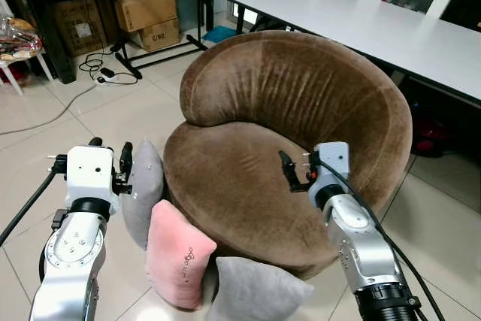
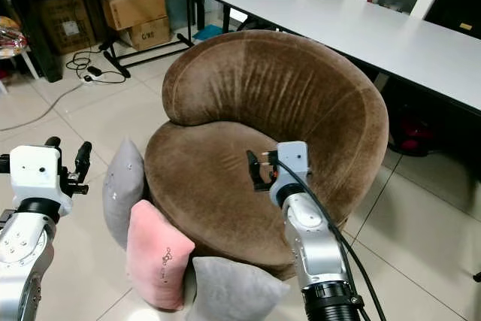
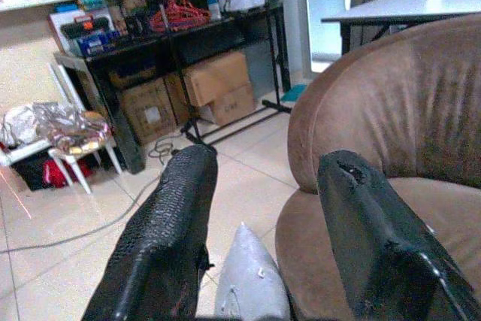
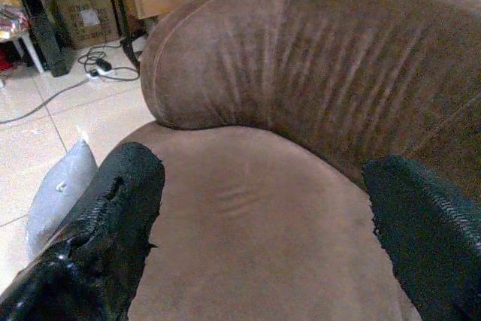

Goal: Move the pillow to the sofa from floor

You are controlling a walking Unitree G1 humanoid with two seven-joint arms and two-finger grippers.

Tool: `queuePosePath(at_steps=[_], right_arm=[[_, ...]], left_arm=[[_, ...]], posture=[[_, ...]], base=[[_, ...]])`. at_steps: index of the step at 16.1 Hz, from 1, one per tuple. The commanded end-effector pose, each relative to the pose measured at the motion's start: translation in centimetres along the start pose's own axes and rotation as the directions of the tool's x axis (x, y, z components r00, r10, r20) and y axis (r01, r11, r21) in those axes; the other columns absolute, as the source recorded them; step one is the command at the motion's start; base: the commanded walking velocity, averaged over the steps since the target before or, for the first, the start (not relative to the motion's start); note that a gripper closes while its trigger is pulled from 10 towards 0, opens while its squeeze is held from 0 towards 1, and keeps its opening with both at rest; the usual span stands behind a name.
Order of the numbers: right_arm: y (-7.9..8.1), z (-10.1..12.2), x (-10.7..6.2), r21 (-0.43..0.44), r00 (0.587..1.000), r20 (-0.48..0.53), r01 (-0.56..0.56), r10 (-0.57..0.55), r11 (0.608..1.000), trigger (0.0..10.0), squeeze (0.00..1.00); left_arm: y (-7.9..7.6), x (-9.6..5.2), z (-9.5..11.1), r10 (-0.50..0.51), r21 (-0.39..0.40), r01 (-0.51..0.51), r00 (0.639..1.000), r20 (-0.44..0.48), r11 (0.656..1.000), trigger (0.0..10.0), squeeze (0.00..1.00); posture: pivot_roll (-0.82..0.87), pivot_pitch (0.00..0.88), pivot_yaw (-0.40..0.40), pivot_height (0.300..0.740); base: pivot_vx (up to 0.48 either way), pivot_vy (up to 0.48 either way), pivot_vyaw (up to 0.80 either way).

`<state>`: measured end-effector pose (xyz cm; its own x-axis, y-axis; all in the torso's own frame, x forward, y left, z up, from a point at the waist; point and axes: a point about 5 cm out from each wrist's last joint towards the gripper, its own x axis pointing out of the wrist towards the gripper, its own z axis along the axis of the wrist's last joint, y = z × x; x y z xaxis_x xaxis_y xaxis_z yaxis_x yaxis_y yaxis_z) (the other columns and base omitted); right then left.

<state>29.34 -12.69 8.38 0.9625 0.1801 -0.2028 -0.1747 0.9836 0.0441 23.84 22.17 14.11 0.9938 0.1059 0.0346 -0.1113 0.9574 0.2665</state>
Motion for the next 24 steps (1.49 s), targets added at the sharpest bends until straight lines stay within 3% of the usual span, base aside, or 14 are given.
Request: queuePosePath(at_steps=[1,12,20,24], right_arm=[[-0.67,0.11,-0.11,0.008,1.0,-0.002,0.019,-0.019,1.0,10.0,0.0],[-0.71,0.03,-0.19,0.002,1.0,-0.001,0.028,-0.028,1.0,10.0,0.0],[-0.75,0.02,-0.05,-0.022,1.0,-0.004,0.024,-0.024,0.999,10.0,0.0],[-0.85,-0.59,0.08,-0.027,0.999,-0.035,0.025,-0.026,0.999,10.0,0.0]], left_arm=[[0.2,-0.11,-0.19,-0.006,0.014,0.006,1.0,0.002,1.0,10.0,0.0],[0.03,-0.29,-0.49,-0.032,0.037,0.032,0.999,0.008,0.999,10.0,0.0],[0.01,-0.37,-0.64,-0.017,0.025,0.017,1.0,0.009,1.0,10.0,0.0],[0.93,-0.8,-0.99,0.037,0.014,-0.037,0.999,0.022,0.999,10.0,0.0]], posture=[[0.01,0.0,-0.046,0.705],[0.01,0.0,-0.042,0.59],[0.01,0.0,-0.054,0.585],[0.02,0.0,-0.065,0.585]], base=[[0.0,0.0,0.0],[0.0,0.0,0.0],[0.0,0.0,0.0],[0.183,0.0,0.0]])
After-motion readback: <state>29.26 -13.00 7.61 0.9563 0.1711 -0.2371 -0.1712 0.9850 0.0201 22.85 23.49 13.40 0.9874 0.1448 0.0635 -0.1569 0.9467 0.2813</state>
